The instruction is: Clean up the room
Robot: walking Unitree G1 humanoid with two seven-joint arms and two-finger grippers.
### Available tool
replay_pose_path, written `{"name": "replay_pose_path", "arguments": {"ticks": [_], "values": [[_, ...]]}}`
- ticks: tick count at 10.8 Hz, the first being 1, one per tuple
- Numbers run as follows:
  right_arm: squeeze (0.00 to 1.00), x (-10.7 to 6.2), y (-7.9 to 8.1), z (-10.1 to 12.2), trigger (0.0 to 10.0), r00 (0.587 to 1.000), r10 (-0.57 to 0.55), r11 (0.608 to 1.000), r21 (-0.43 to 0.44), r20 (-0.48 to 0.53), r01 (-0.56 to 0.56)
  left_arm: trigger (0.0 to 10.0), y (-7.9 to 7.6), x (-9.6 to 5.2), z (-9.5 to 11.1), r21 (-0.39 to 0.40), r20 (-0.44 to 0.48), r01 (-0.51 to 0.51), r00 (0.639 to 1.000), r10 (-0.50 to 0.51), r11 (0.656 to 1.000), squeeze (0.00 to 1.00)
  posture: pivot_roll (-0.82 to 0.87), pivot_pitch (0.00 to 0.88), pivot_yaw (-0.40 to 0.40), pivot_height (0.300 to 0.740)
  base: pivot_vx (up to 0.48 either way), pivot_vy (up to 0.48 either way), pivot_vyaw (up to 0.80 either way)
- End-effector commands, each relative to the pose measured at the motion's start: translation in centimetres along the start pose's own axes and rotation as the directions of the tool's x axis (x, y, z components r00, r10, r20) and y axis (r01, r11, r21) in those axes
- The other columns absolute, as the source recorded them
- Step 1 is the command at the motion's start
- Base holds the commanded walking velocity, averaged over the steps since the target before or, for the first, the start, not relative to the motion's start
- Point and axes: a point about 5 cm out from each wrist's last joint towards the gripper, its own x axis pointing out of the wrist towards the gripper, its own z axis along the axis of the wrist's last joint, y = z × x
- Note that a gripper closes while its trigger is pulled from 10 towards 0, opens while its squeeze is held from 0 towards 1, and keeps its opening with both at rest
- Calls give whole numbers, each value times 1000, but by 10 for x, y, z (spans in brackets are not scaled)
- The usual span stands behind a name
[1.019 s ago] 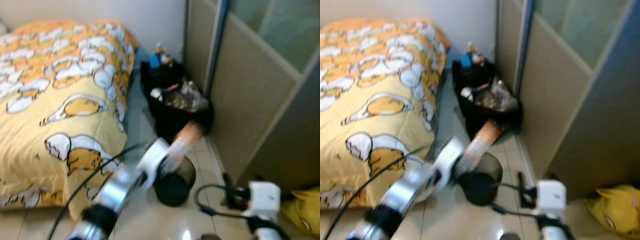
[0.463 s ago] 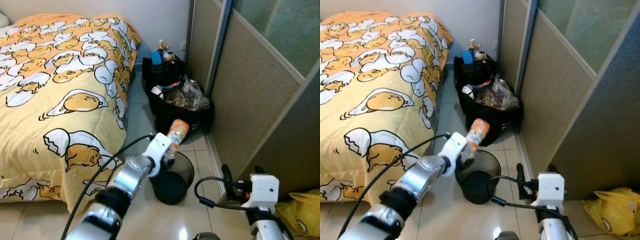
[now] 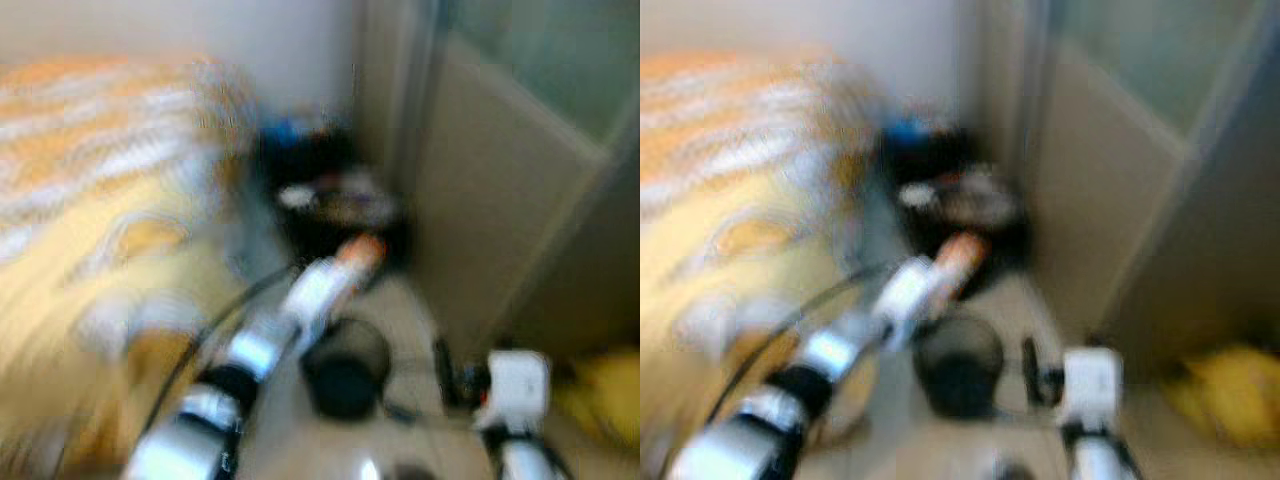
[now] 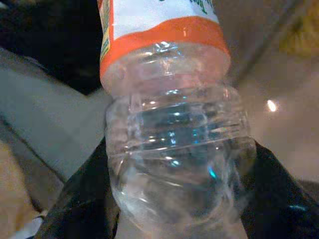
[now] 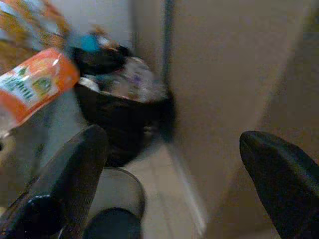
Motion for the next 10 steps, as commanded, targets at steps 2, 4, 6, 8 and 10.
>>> {"name": "replay_pose_path", "arguments": {"ticks": [2, 4, 6, 8, 10], "values": [[0, 2, -3, 1, 10000, 1000, -8, 1000, -8, 4, 8, 10000, -11, 6, 33, 27, 57, 21, 998, -23, 999, 0, -256, 0, 100, 740, 313, 364, -381], [0, 2, -1, 1, 10000, 1000, -2, 1000, -18, -2, 2, 10000, -25, 9, 47, 79, 92, 104, 990, -111, 991, 0, -271, 0, 112, 740, 167, 172, 0], [0, 2, 0, 0, 10000, 1000, -12, 1000, -5, -6, 12, 10000, -24, 9, 36, 29, 122, 127, 984, -129, 992, 0, -269, 0, 118, 740, 0, 0, -781], [0, 4, 4, -1, 10000, 1000, 2, 1000, -2, -10, -2, 10000, -22, 10, 27, 32, 112, 117, 986, -120, 993, 0, -261, 0, 118, 740, 0, 0, -778], [0, 5, 7, 2, 10000, 1000, 15, 1000, -4, -2, -15, 10000, -17, 7, 30, 28, 161, 144, 976, -147, 989, 0, -271, 0, 122, 740, 0, 0, -778]]}}
